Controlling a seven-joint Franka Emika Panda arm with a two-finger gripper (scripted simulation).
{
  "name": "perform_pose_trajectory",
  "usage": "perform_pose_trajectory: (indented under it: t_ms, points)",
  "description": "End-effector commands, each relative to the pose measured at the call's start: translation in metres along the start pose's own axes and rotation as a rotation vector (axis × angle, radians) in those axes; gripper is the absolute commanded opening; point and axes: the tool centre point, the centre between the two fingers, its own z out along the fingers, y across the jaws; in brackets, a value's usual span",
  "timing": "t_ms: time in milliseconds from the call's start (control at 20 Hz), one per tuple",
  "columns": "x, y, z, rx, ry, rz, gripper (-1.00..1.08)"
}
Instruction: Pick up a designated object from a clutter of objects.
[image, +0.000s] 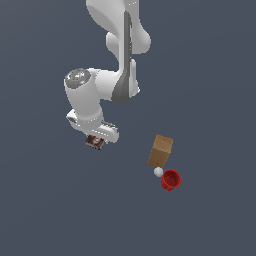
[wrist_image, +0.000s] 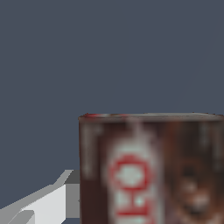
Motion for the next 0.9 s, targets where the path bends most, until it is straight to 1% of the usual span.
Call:
perform_pose_trajectory:
  t_ms: [0,500,850]
  points:
    - [-0.014,-0.012,-0.017,0.0,0.0,0.0,-1.0]
    - [-0.07,-0.061,-0.09,-0.004,0.001,0.0,-1.0]
    - [-0.114,-0.1,-0.148,-0.007,0.002,0.0,-1.0]
